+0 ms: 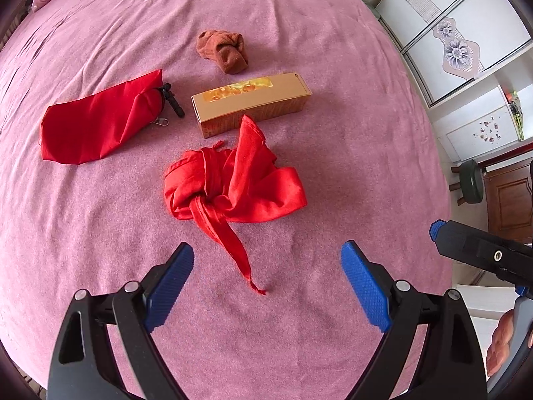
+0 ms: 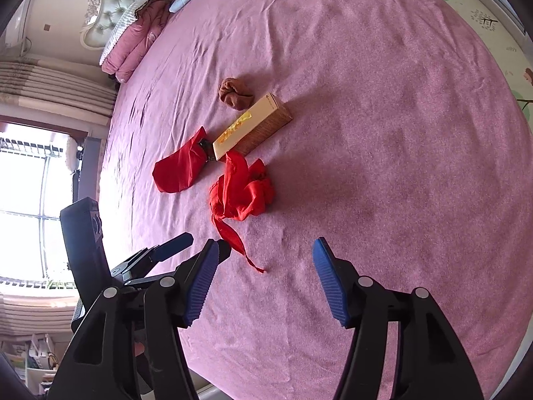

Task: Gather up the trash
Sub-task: 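Close the left gripper on the red cloth bundle, then grasp the gold L'Oreal box with the right gripper while the left holds the cloth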

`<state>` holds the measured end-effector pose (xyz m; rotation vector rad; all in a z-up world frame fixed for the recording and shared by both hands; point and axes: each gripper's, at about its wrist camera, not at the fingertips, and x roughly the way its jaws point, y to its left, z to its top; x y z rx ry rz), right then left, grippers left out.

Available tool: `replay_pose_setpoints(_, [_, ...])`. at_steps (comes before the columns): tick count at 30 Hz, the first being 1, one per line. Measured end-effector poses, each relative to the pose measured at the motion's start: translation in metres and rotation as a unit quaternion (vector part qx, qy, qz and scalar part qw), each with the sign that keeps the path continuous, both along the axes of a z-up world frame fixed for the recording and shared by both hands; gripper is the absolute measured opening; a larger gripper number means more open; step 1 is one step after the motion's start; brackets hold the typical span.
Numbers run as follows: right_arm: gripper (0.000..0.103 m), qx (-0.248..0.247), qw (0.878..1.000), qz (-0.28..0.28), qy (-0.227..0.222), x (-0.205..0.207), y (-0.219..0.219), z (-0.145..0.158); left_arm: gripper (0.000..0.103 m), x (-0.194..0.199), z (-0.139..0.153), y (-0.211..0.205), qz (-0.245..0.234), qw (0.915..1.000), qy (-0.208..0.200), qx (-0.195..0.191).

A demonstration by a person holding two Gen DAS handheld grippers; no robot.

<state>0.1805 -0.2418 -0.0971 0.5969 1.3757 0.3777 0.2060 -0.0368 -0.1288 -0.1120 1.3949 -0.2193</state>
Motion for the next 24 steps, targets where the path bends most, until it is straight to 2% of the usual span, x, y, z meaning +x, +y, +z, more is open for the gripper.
replay_pose_setpoints(5, [0.058,0.001,1.0,0.004,0.017,0.02,0.006,-0.019,0.089,0.029,-0.022,0.003,-0.008,0.9999,0.013,0.008])
replay_pose_setpoints(12, [0.058,0.006,0.999,-0.003,0.038,0.043,0.005,-0.039,0.089,0.053,-0.056,-0.003,-0.006,0.9991,0.042,-0.005])
replay_pose_setpoints(13, [0.058,0.009,0.999,-0.005,0.041,0.047,0.005,-0.041,0.085,0.055,-0.059,-0.004,-0.005,0.999,0.044,-0.007])
replay_pose_setpoints(15, [0.058,0.009,0.999,-0.006,0.044,0.053,0.007,-0.045,0.07,0.059,-0.065,-0.005,-0.004,0.9987,0.05,-0.008])
replay_pose_setpoints(17, [0.058,0.001,0.999,0.0,0.043,0.059,0.011,-0.047,0.049,0.061,-0.07,-0.002,0.003,0.9985,0.054,0.001])
replay_pose_setpoints(20, [0.058,-0.001,0.999,0.008,0.04,0.068,0.018,-0.048,0.03,0.062,-0.072,0.013,0.025,0.9979,0.056,-0.018])
replay_pose_setpoints(24, [0.059,0.002,0.999,0.008,0.042,0.081,0.028,-0.052,0.02,0.059,-0.067,0.034,0.049,0.9956,0.057,-0.056])
